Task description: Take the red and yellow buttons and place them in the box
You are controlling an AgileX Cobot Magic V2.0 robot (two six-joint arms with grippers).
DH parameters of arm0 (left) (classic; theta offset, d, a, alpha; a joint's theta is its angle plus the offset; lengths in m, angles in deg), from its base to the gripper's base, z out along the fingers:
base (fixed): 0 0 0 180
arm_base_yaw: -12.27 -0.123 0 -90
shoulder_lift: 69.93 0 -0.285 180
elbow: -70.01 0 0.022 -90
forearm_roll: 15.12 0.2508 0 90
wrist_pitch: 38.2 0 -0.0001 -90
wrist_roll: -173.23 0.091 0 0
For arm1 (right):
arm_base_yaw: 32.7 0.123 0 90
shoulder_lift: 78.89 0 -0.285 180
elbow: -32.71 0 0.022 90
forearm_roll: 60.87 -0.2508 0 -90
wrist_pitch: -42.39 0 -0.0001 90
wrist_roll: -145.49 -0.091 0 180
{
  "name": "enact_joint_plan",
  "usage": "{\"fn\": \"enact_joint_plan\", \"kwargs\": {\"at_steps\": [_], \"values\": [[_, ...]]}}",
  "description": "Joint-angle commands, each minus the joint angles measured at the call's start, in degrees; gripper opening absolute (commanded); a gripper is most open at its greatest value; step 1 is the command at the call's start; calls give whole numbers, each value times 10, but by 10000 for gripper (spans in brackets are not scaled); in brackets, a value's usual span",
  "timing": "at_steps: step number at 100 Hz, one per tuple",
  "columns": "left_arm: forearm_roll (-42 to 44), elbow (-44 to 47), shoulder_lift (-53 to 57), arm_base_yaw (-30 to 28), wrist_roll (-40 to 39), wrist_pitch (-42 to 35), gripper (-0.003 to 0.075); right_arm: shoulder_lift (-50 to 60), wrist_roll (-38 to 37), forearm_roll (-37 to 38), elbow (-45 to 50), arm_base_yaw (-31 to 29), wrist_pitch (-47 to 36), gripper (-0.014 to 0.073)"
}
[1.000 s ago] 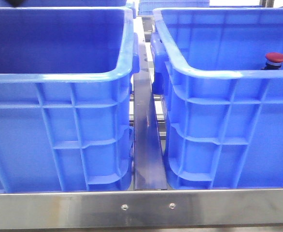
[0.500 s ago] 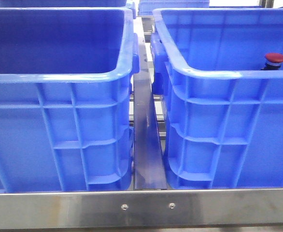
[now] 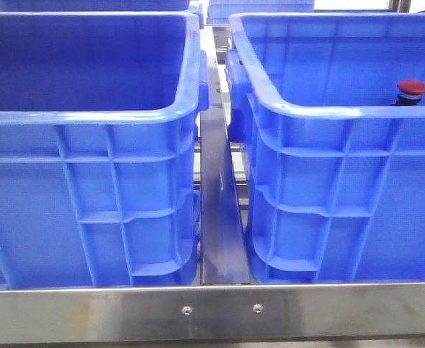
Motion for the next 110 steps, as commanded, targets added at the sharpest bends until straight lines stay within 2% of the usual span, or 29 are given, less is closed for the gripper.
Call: {"fn": "enact_joint_plan", "kwargs": {"at_steps": [1,38,50,110], "values": [[4,12,45,0,-8,-55,-20,24,4,-7,3,1,28,-67],[4,99,222,0,-8,-55,-20,177,4,-7,70,1,1,-67],[-29,101,230,0,-8,-53,-20,189,4,-7,73,1,-1,-67],[-29,101,230,0,-8,-56,-20,189,4,-7,73,1,3,-67]]}}
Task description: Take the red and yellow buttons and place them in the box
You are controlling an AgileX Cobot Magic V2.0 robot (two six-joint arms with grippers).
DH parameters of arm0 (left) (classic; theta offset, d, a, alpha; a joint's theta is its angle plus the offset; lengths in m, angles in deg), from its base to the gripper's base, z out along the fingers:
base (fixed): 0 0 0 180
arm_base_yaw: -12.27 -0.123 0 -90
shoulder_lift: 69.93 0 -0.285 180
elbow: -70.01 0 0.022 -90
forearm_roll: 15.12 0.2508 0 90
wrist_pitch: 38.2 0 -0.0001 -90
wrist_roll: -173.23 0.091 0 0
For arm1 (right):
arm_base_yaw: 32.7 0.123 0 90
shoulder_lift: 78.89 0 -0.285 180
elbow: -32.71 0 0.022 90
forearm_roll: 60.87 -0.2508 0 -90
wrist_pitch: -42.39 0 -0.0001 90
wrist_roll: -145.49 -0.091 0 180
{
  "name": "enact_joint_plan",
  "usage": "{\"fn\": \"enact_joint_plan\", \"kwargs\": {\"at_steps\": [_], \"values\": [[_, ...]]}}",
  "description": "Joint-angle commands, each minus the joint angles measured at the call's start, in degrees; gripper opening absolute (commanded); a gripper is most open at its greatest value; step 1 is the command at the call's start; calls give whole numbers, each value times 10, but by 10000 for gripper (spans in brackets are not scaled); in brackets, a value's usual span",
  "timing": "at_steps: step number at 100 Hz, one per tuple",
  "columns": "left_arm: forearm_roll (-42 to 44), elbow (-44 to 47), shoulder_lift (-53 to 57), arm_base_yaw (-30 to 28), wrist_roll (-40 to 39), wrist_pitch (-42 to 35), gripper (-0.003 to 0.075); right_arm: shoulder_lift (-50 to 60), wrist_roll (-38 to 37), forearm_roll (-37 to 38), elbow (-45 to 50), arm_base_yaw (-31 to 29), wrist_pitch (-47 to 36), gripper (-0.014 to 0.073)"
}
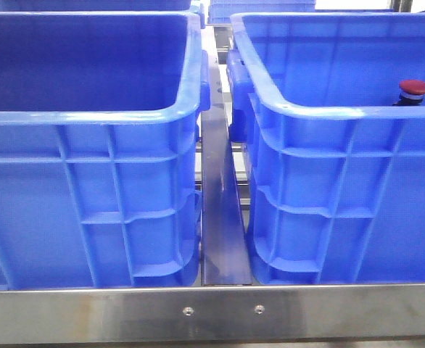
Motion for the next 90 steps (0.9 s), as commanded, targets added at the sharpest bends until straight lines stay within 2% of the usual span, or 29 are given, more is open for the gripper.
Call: {"fn": "enact_joint_plan", "kwargs": {"at_steps": [1,33,44,53,75,90], "values": [[-5,-14,-6,0,-8,-47,-20,-5,4,-9,-14,1,8,-67],[-4,-13,-6,0,-8,-47,-20,-5,4,-9,-14,1,8,-67],[32,4,-6,-2,-8,-49,-20,-5,4,-9,-14,1,8,-67],[27,21,-6,-16,-8,-62,-20,-5,4,-9,-14,1,8,-67],[-4,94,-4,-102,-8,-233,-20,-5,4,-9,-14,1,8,-67],[-12,159,30,-150,-8,-303,-20,-5,4,-9,-14,1,8,-67]]}}
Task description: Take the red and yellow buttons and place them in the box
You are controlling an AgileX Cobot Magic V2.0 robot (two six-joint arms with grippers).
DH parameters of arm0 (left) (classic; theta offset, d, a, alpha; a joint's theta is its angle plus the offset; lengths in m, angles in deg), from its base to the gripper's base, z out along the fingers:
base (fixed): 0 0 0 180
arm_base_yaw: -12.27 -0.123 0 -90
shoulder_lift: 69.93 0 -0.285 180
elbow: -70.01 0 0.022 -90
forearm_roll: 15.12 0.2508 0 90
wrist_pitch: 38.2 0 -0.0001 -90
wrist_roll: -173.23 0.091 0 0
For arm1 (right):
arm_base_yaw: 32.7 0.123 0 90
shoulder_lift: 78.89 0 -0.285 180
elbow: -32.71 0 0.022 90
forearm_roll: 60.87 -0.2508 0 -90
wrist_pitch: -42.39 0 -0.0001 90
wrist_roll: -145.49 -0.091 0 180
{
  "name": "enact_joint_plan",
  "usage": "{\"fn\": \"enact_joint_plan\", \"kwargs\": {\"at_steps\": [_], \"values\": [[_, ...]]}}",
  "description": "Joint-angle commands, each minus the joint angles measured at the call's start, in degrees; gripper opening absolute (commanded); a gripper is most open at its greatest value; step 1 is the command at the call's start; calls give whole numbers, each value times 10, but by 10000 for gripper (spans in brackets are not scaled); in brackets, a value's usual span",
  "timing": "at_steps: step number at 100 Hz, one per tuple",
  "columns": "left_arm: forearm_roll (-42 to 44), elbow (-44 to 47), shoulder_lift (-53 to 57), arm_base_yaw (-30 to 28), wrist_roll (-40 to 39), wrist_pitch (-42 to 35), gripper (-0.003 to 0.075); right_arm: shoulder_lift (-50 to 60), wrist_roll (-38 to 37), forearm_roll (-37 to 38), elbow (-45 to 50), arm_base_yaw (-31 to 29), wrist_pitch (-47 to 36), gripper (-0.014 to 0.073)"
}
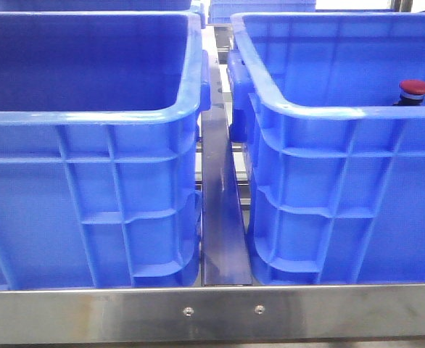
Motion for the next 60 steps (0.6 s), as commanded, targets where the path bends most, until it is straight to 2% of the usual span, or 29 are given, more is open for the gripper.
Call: {"fn": "enact_joint_plan", "kwargs": {"at_steps": [1,17,21,60], "values": [[-17,20,16,-23,-4,-90,-20,-5,4,-9,-14,1,8,-67],[-58,114,93,-37,-4,-127,-20,-5,4,-9,-14,1,8,-67],[-53,106,95,-37,-4,-56,-20,-5,4,-9,-14,1,6,-67],[-41,110,95,-37,-4,-73,-20,-5,4,-9,-14,1,7,-67]]}}
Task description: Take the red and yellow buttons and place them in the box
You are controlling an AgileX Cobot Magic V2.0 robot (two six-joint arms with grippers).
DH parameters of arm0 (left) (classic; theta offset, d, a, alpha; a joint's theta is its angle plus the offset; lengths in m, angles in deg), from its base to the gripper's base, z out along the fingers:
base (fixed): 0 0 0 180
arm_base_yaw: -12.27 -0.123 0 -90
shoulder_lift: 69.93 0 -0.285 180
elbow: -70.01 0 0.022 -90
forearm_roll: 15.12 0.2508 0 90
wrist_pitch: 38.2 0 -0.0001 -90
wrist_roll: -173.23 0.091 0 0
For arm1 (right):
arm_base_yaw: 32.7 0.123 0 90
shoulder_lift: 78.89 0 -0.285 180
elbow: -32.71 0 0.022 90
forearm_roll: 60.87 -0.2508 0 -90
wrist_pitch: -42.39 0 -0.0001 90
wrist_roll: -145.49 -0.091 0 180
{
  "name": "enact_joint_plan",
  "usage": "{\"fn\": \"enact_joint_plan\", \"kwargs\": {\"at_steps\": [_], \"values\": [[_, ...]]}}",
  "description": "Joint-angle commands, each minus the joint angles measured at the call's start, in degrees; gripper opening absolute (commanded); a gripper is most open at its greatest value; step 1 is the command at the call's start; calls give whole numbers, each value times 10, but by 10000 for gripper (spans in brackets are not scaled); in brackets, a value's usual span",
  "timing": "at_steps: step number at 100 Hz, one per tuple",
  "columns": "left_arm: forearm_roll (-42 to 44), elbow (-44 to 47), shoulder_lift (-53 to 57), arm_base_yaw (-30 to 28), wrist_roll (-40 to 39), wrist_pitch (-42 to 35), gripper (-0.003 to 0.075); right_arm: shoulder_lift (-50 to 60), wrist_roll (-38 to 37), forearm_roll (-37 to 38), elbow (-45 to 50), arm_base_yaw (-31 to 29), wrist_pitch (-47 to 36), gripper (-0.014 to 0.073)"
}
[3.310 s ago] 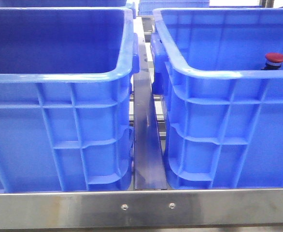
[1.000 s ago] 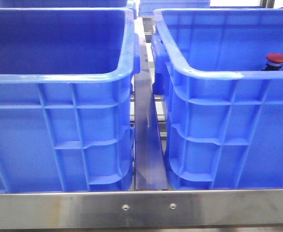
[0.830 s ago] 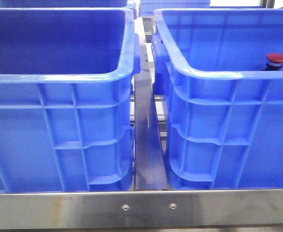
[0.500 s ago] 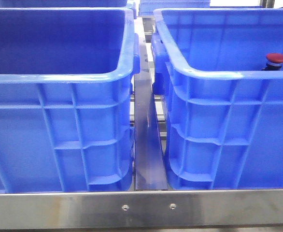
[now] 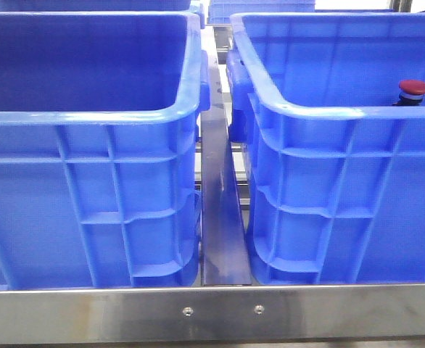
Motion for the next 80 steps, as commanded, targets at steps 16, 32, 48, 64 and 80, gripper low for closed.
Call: {"fn": "enact_joint_plan", "kwargs": {"at_steps": [16,32,48,64,80], "values": [[0,12,18,-1,-4,-77,-20,-5,4,-9,-14,1,7,-67],[0,12,18,-1,-4,-74,-20,-5,4,-9,-14,1,7,-67],[0,12,18,-1,-4,-74,-20,-5,4,-9,-14,1,7,-67],[0,12,18,-1,-4,-74,-20,-5,4,-9,-14,1,7,-67],[0,12,18,-1,-4,-74,-20,-5,4,-9,-14,1,7,-67]]}}
